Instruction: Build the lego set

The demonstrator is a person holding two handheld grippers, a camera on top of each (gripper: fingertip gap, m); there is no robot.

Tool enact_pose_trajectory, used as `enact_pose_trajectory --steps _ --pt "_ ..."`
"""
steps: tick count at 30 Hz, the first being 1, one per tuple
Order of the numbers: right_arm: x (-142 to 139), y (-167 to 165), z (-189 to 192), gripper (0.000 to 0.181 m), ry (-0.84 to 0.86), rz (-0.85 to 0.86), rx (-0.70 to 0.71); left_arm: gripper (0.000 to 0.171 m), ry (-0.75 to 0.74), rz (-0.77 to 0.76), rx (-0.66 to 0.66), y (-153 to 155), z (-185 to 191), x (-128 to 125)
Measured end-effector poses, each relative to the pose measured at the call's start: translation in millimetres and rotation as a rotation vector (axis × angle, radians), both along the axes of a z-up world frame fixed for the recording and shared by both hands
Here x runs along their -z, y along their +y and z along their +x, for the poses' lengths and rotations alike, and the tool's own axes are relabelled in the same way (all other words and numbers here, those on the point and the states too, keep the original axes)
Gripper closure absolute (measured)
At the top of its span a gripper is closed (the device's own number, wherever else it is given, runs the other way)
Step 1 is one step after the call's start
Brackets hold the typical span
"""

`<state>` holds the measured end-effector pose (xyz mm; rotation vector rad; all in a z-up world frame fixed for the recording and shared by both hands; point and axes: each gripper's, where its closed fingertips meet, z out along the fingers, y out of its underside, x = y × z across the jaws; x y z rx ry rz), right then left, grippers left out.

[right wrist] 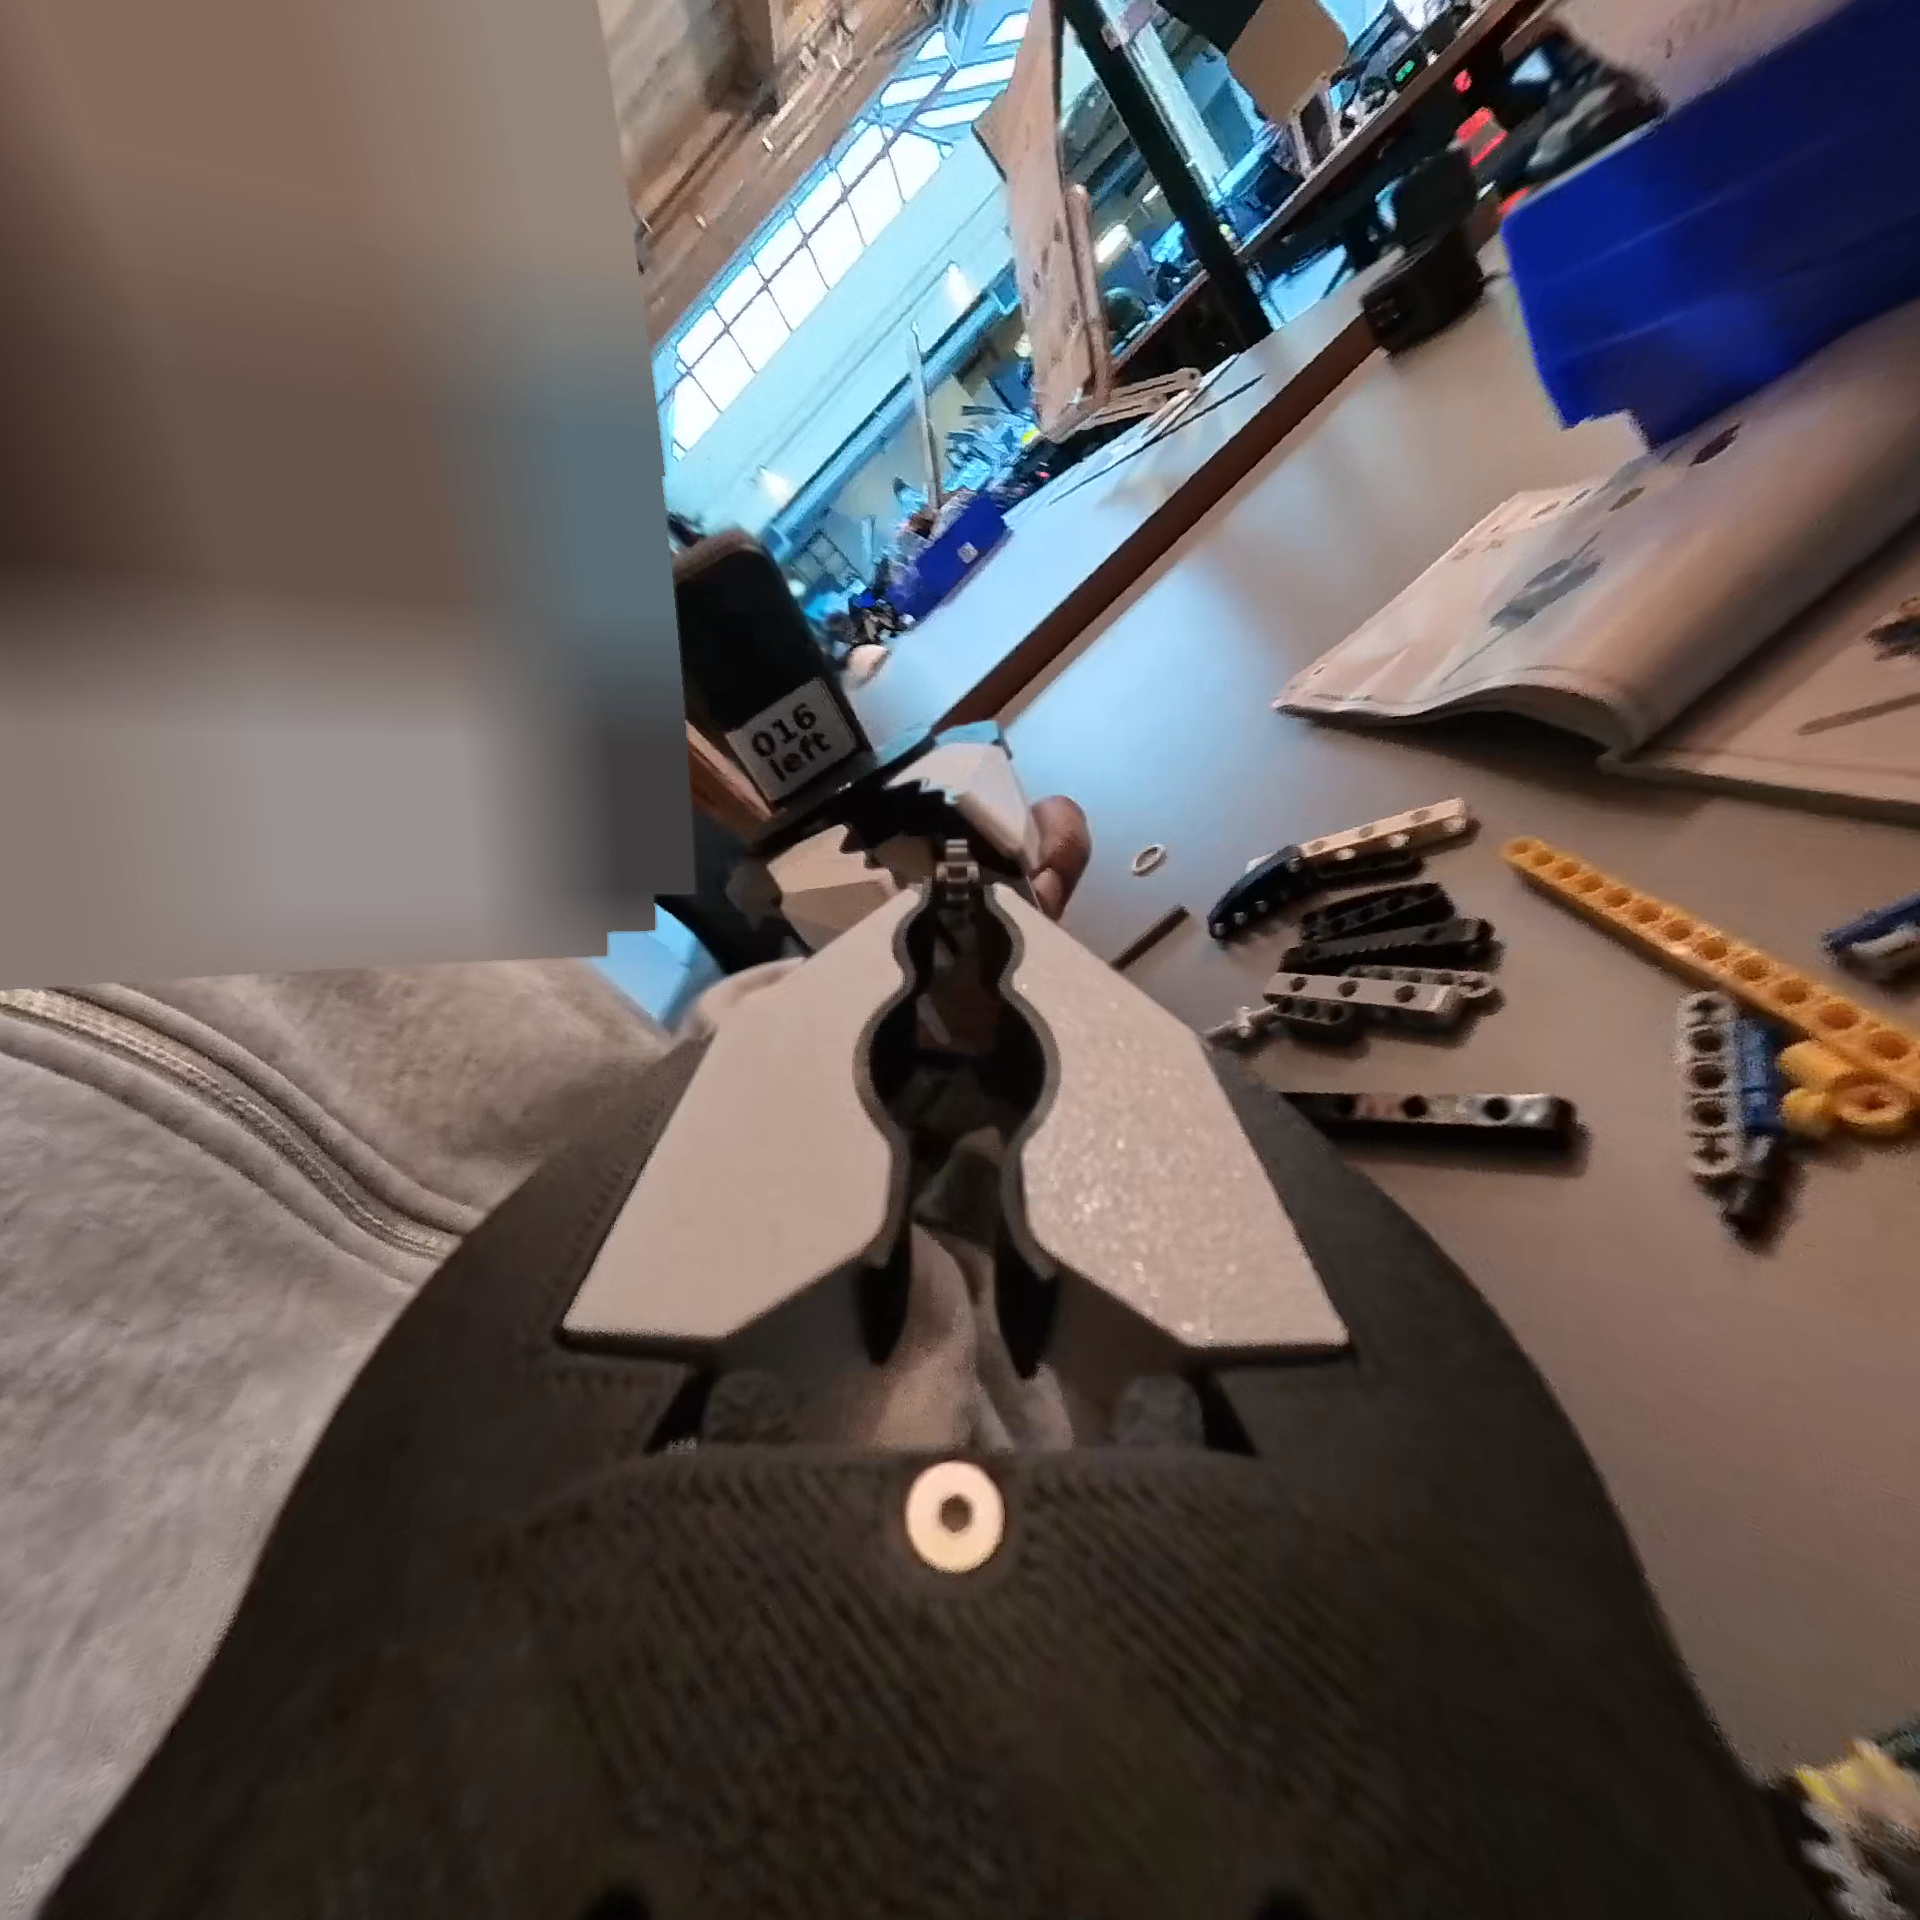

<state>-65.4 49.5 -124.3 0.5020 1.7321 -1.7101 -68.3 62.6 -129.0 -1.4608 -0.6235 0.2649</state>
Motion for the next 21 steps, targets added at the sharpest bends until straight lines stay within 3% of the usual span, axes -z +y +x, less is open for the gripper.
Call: enact_pose_trajectory --steps 4,9,11,14,21 --pt "-7.0 6.2 -4.5 0.176 0.296 0.021 0.081 0.147 -0.046 0.059 0.023 -1.9 -0.1 -1.6" --pt "-12.1 8.1 9.1 0.175 0.813 0.089 0.093 0.147 -0.045 0.118 0.044 -6.0 2.3 -9.3" --pt "-11.8 7.4 9.3 0.176 0.944 0.114 0.121 0.148 -0.043 0.116 0.046 -6.1 3.1 -9.7" --pt "-11.9 7.2 9.7 0.176 0.989 0.118 0.130 0.149 -0.035 0.110 0.045 -6.1 3.7 -10.2" --pt "-9.9 8.9 -0.4 0.175 0.855 0.136 0.175 0.150 0.021 0.079 0.006 -6.7 3.0 -14.6"
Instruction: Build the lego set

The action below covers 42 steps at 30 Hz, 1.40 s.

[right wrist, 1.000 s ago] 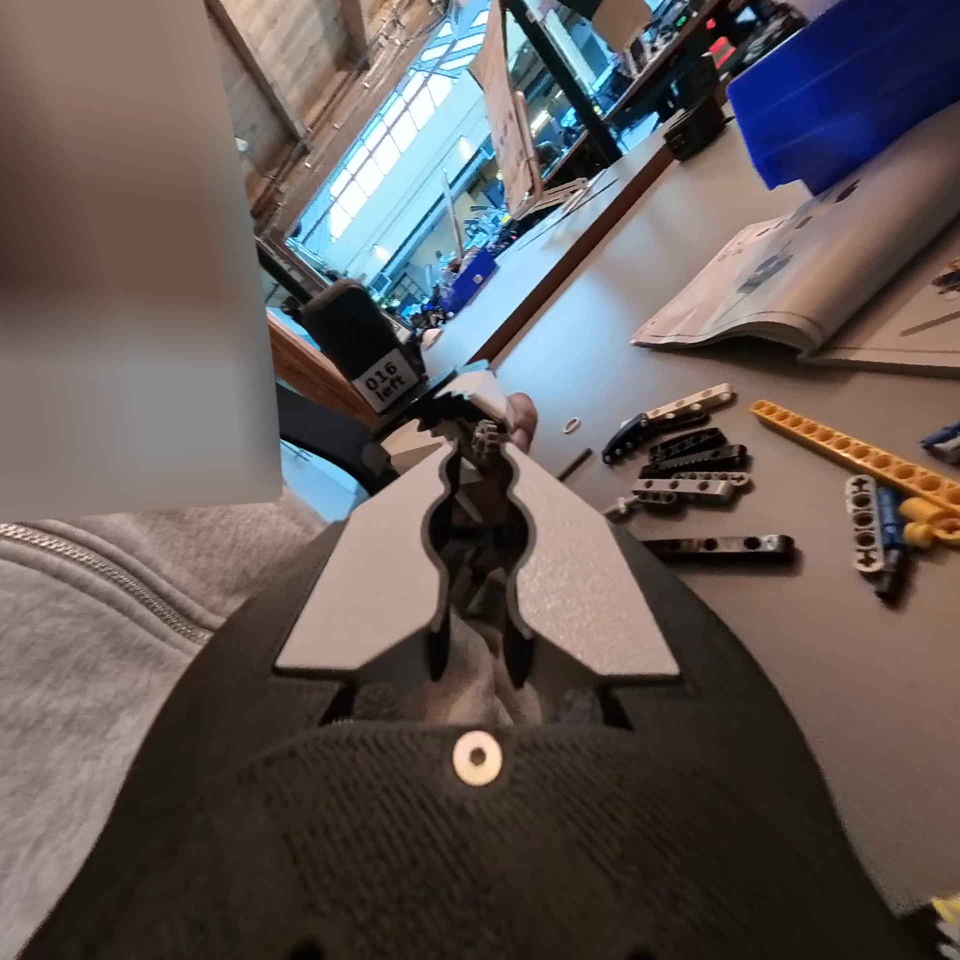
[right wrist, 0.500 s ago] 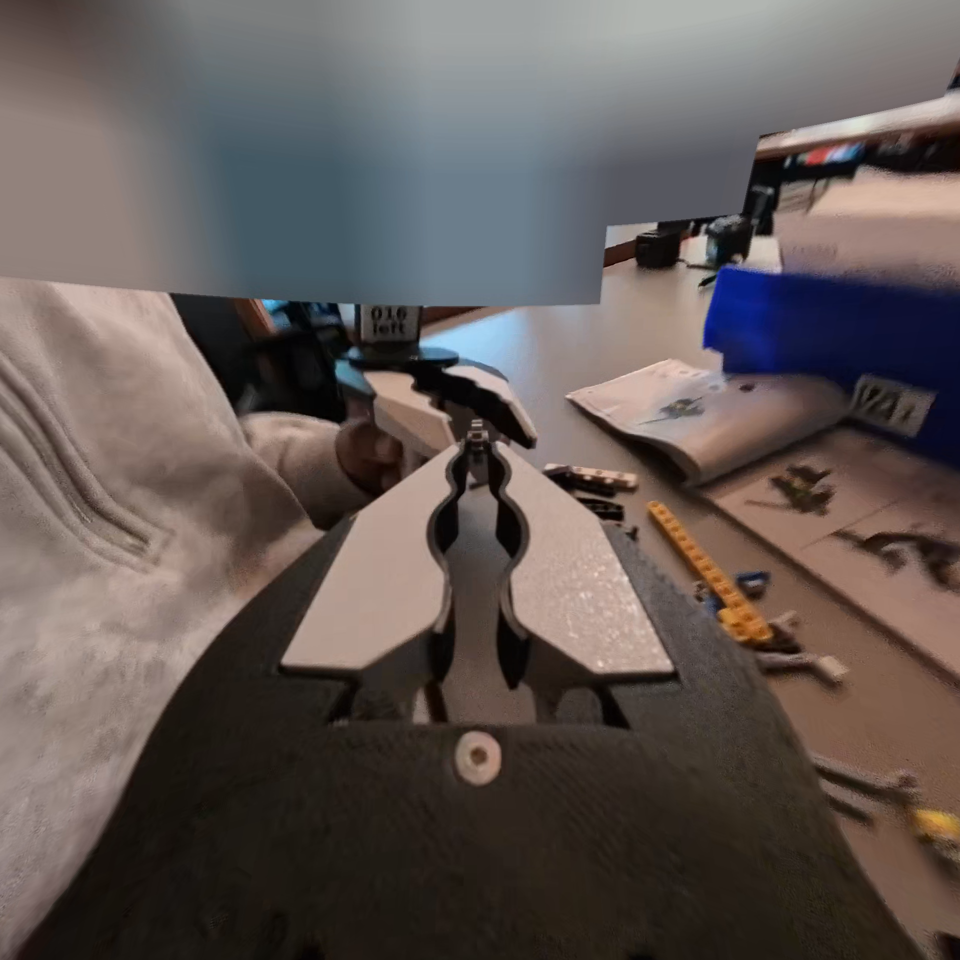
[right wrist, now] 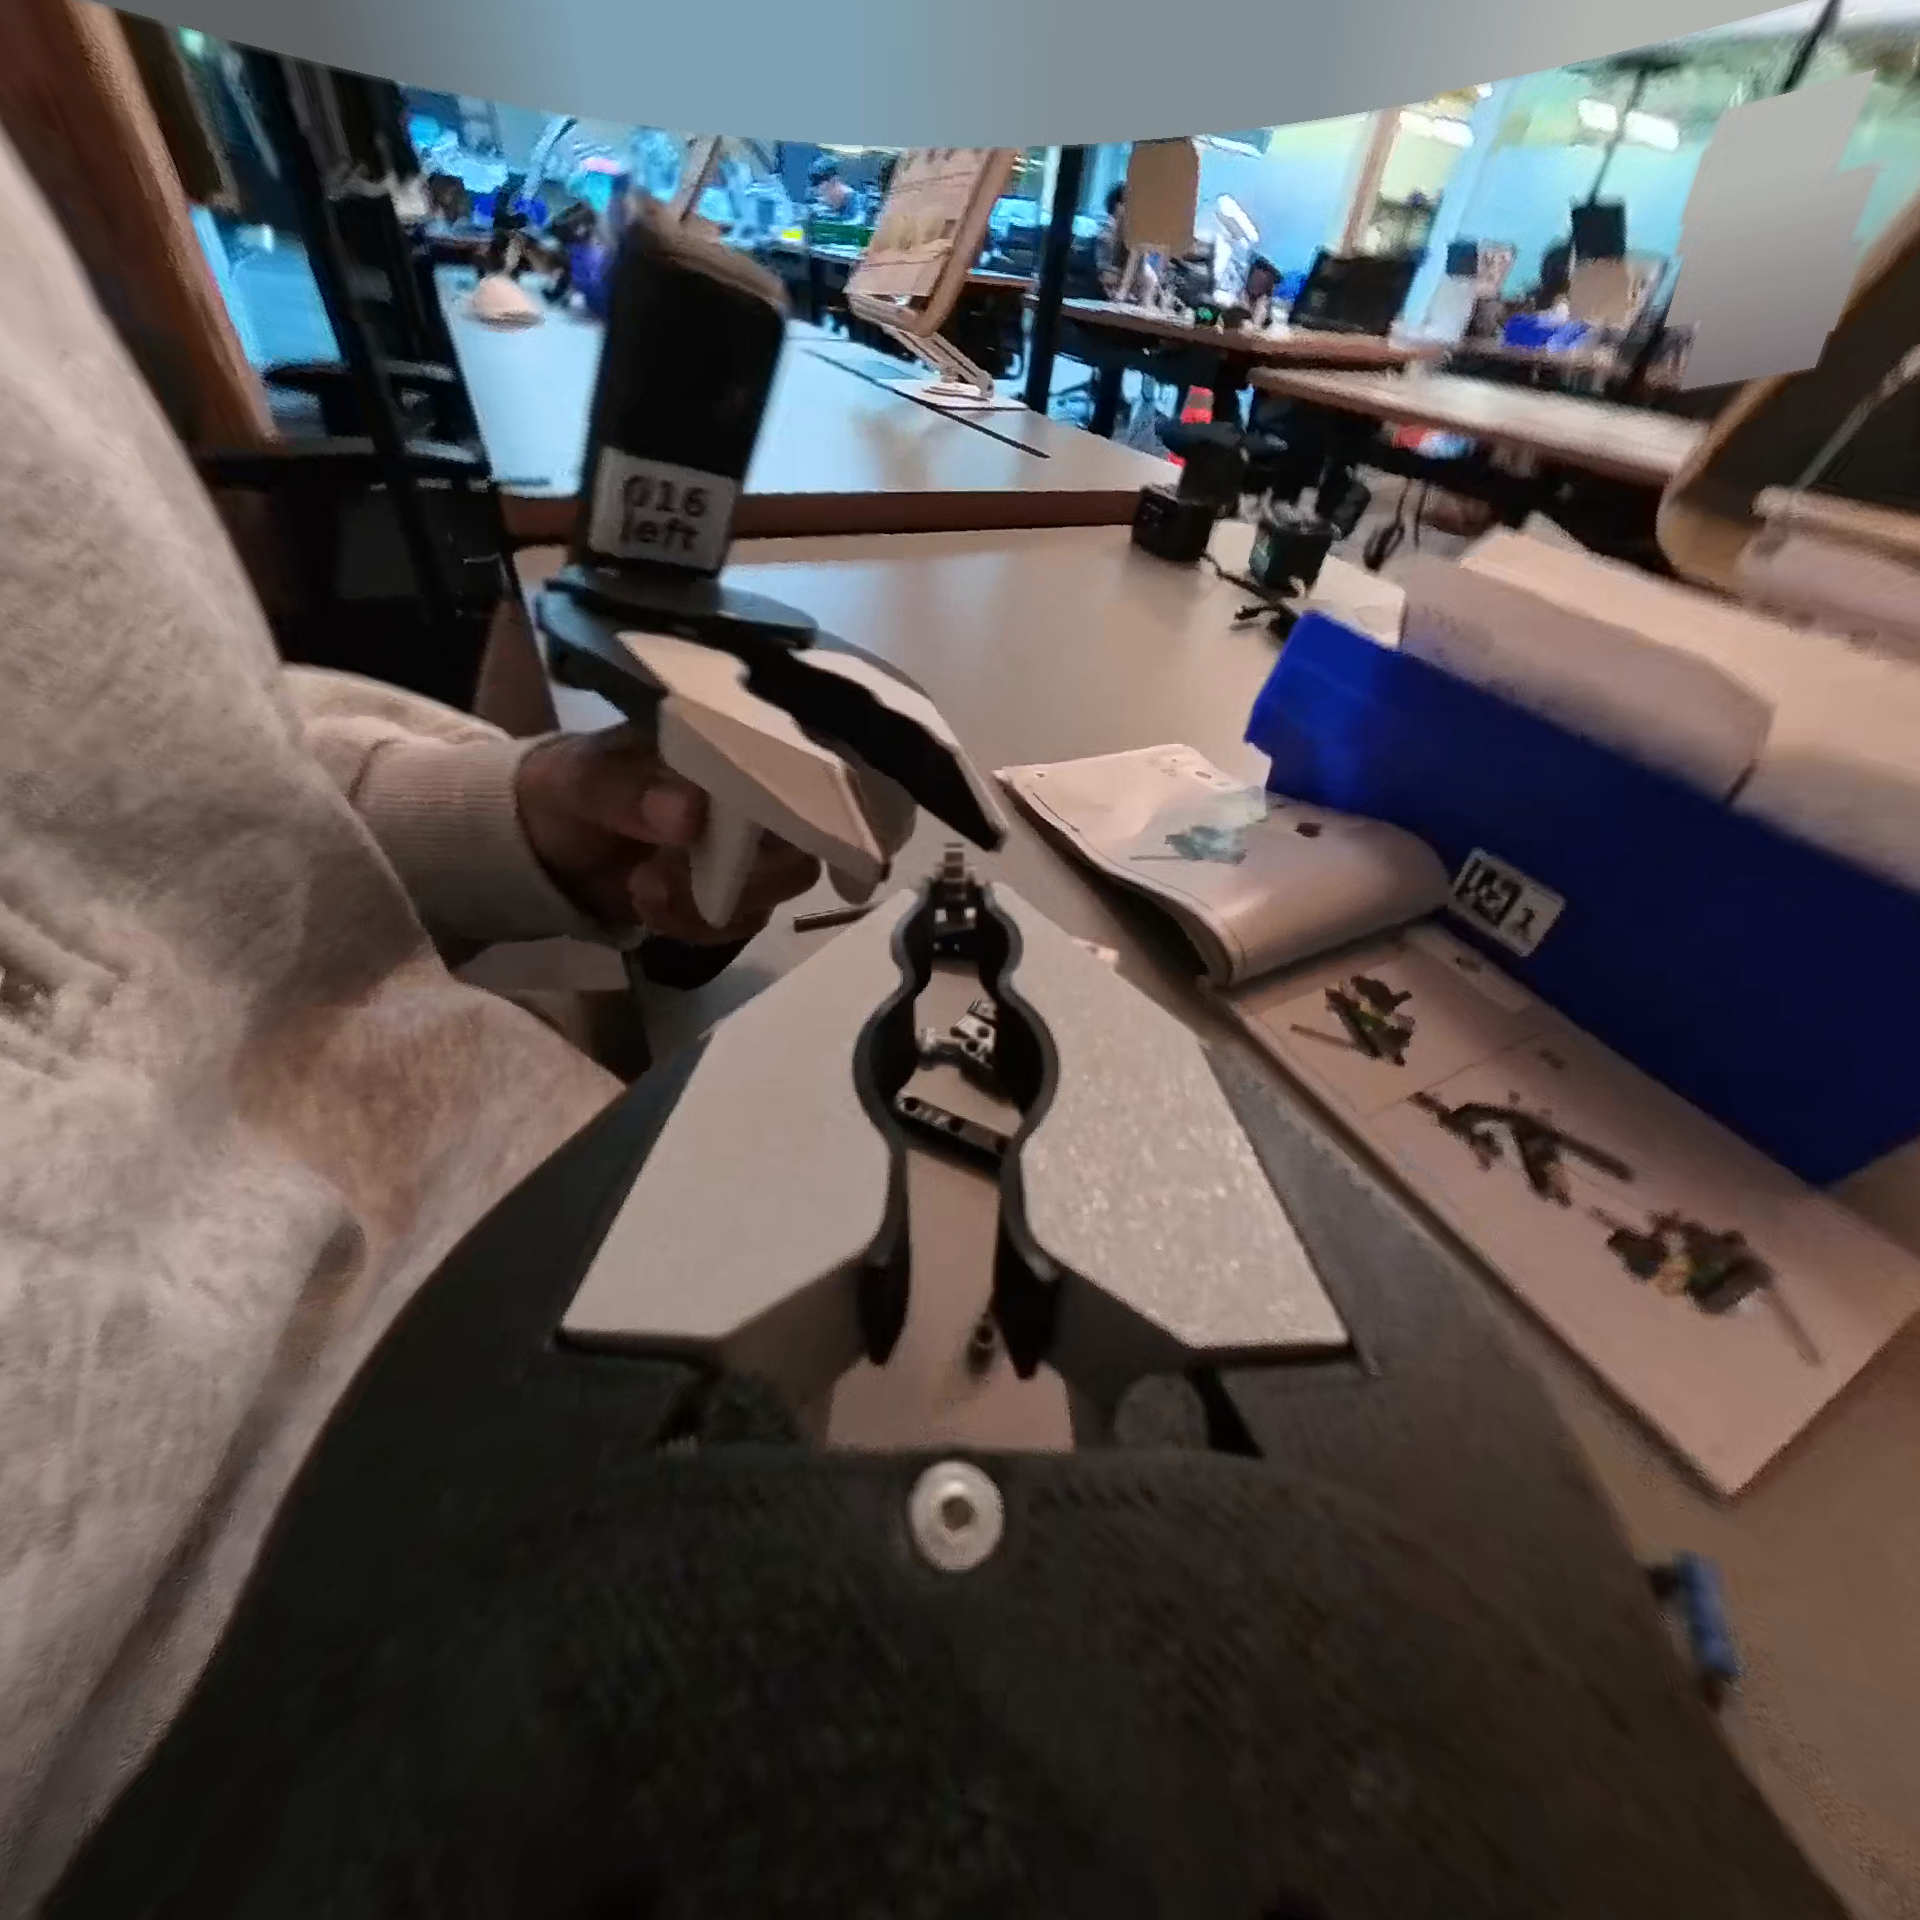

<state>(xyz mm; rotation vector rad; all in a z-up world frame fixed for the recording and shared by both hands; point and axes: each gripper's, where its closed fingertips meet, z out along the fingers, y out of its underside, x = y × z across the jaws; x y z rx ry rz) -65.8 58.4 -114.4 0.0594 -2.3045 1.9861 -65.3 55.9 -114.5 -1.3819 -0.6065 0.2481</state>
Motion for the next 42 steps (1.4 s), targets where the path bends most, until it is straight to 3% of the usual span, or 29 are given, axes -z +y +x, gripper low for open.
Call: enact_pose_trajectory --steps 2,5,7,13,23,42 --pt "5.9 -0.5 -8.4 0.176 -0.193 -0.002 0.039 0.149 0.045 -0.047 -0.040 1.0 -0.9 -1.4" --pt "12.5 -2.7 -10.3 0.175 -0.710 -0.027 0.010 0.157 0.094 -0.193 -0.091 6.0 -2.3 7.0" --pt "15.4 -1.7 -15.6 0.176 -0.947 -0.064 0.011 0.155 0.117 -0.283 -0.112 9.0 -2.6 12.3" --pt "26.5 -2.4 -15.5 0.176 -1.204 -0.061 -0.014 0.141 0.125 -0.334 -0.200 4.9 -11.2 15.1" --pt "19.9 -4.5 -8.5 0.176 -1.352 -0.109 -0.088 0.156 0.113 -0.371 -0.185 9.2 -9.6 21.2" --pt "24.6 -2.3 -7.2 0.176 -1.409 -0.095 -0.097 0.156 0.126 -0.389 -0.177 12.9 -8.3 23.0"
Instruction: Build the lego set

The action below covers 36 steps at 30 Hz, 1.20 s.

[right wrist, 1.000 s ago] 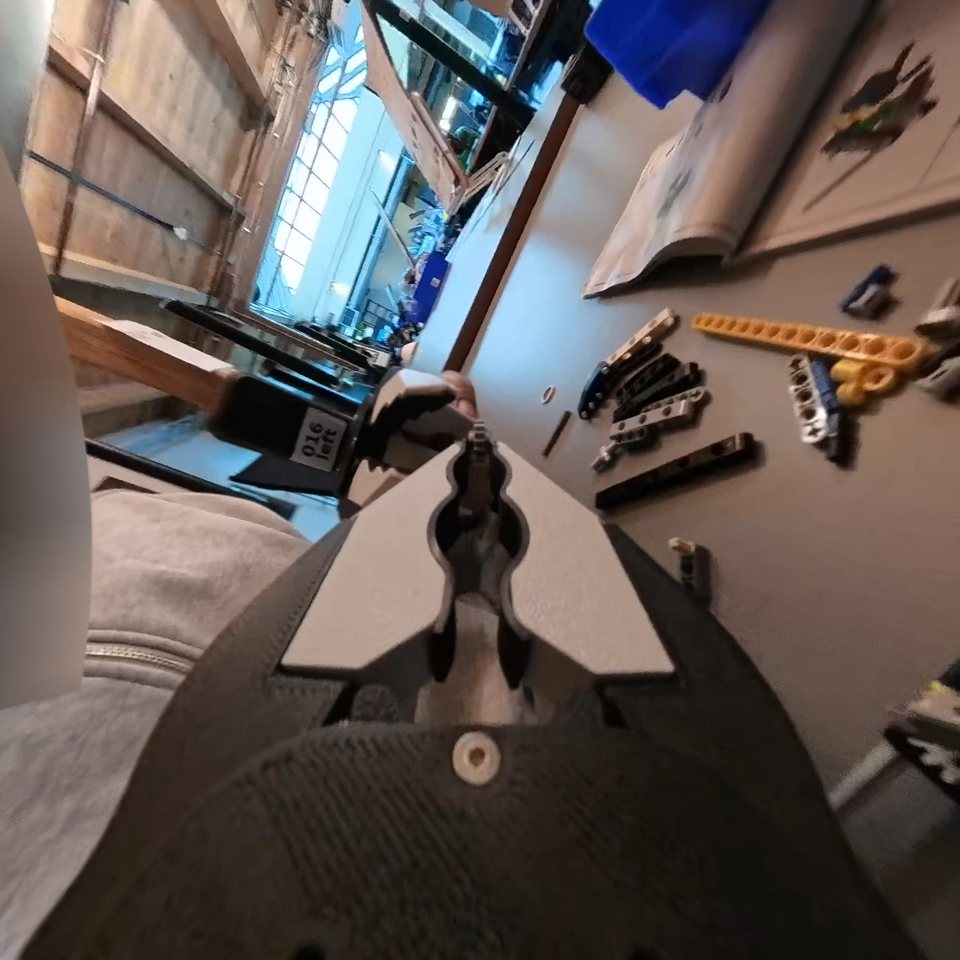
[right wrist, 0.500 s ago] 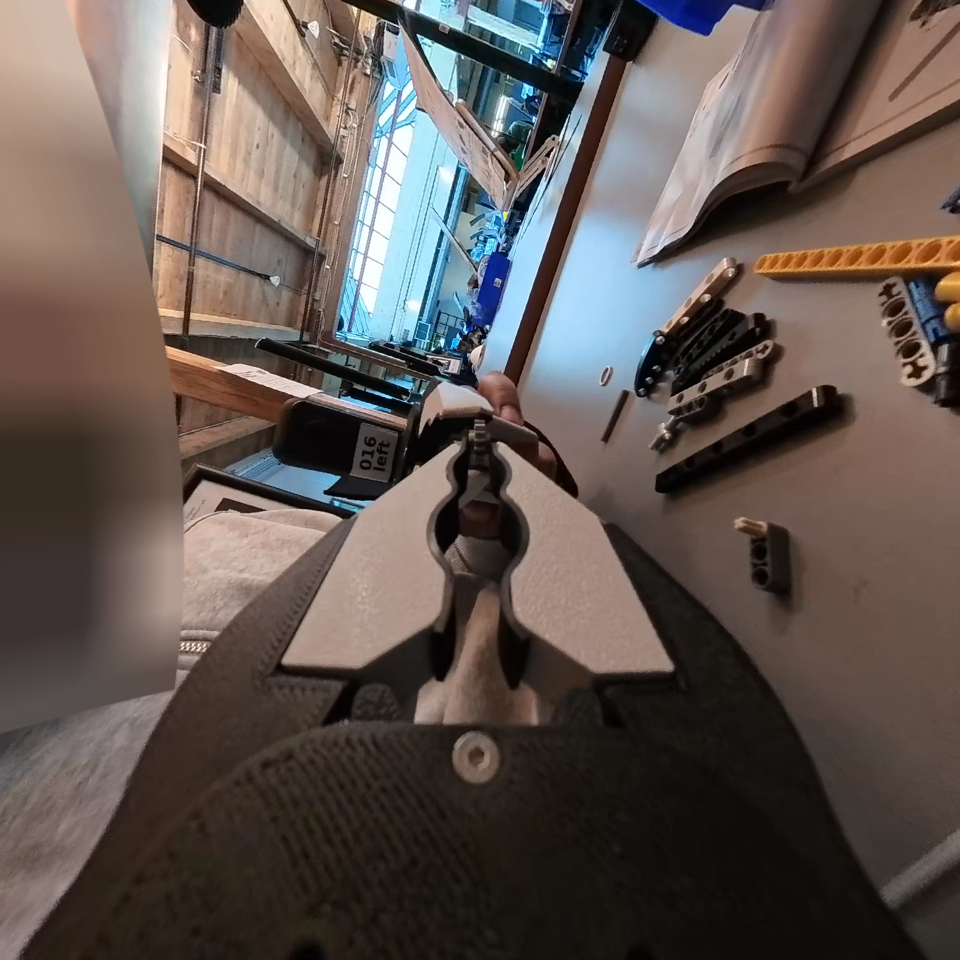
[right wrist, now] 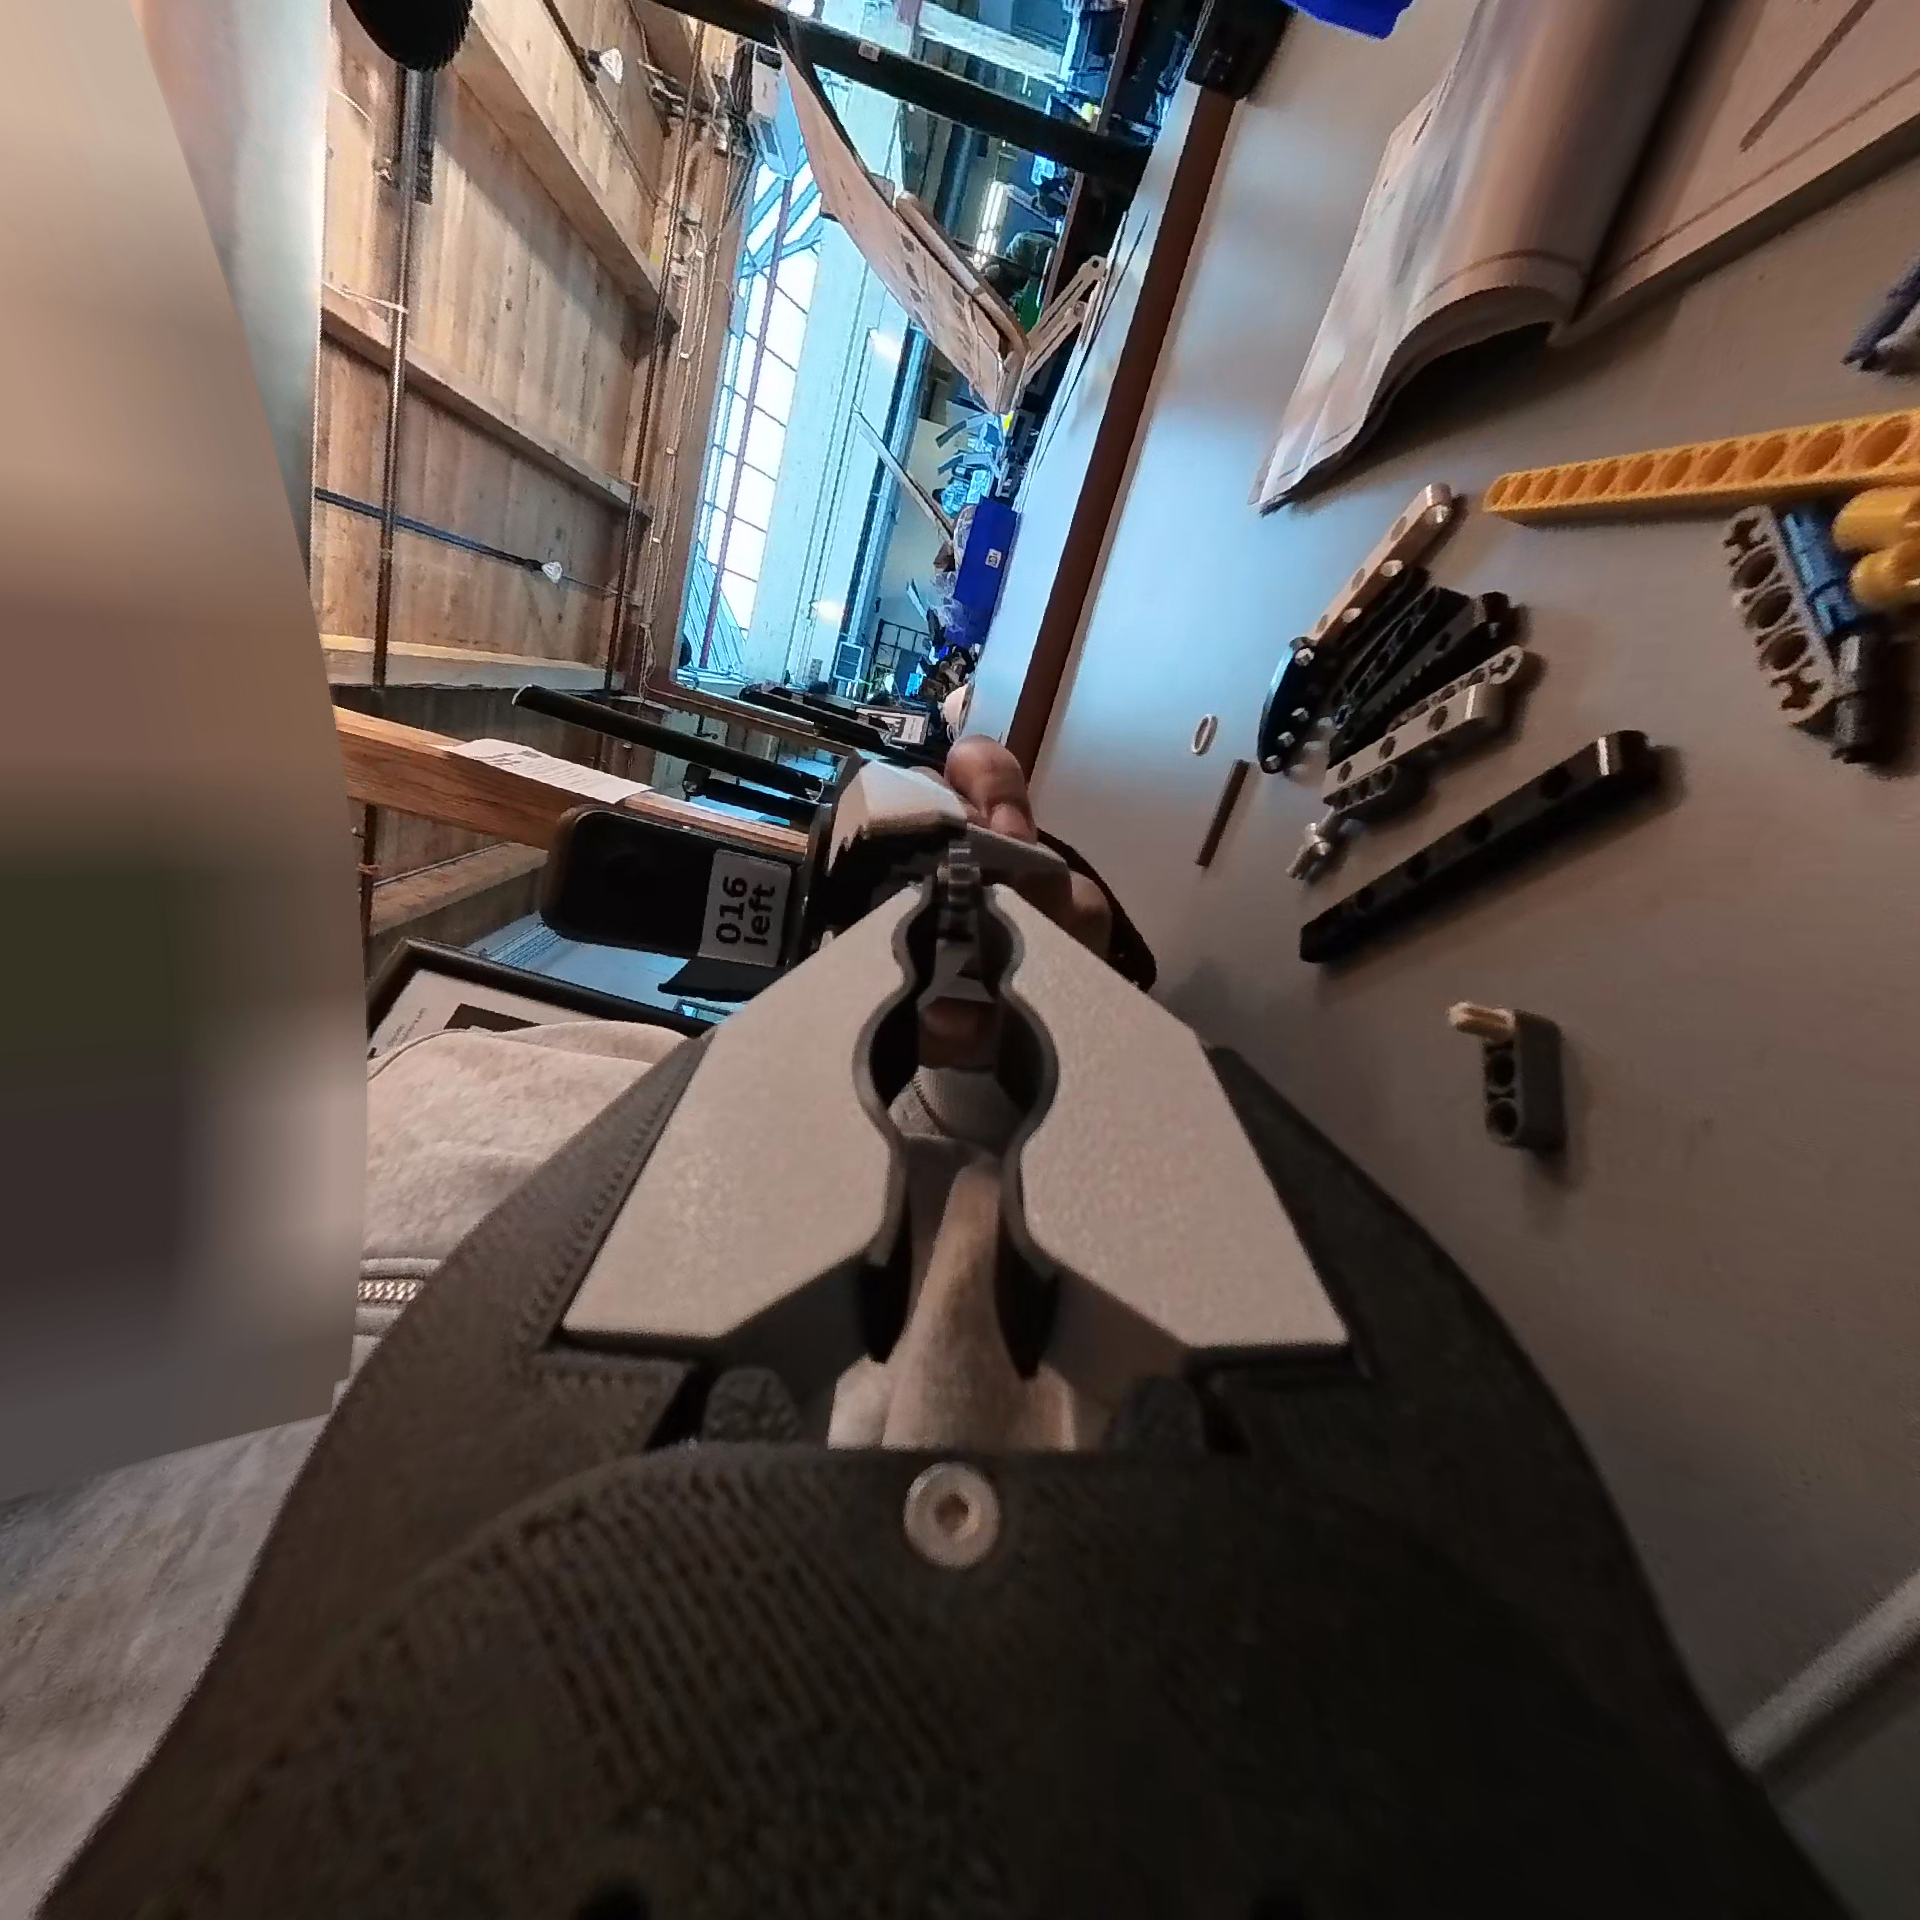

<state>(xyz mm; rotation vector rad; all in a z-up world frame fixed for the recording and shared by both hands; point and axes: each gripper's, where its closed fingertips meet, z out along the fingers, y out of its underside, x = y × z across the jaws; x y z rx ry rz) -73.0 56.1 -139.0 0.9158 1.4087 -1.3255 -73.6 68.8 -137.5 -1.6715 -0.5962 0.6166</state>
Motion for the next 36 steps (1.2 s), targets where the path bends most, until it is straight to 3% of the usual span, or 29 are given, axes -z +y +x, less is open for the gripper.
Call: enact_pose_trajectory --steps 8,10,13,17,21,25,30,36 --pt "-2.5 6.1 -1.0 0.174 0.070 0.008 0.016 0.157 -0.003 0.021 -0.018 -3.3 -2.1 -2.0" --pt "1.9 16.8 -7.4 0.164 0.190 0.086 0.046 0.157 -0.036 0.051 -0.044 -9.3 -6.5 -1.0" --pt "18.7 37.9 -19.6 0.162 0.482 0.303 0.105 0.157 -0.145 0.134 -0.095 -20.0 -16.5 4.1" --pt "52.4 52.3 -20.4 0.158 0.890 0.607 0.095 0.157 -0.351 0.294 -0.043 -12.5 -18.4 14.0" --pt "81.5 45.0 -13.9 0.153 1.101 0.781 0.056 0.157 -0.460 0.255 -0.030 0.7 -18.2 35.1" --pt "90.8 36.8 -13.0 0.157 1.152 0.817 0.052 0.157 -0.464 0.176 -0.037 10.1 -18.7 43.6" --pt "94.6 36.3 -15.3 0.174 1.134 0.825 0.050 0.157 -0.509 0.077 -0.053 17.8 -19.0 58.0" --pt "95.6 35.9 -13.8 0.175 1.131 0.810 0.048 0.157 -0.570 0.030 -0.078 19.6 -18.0 71.2"
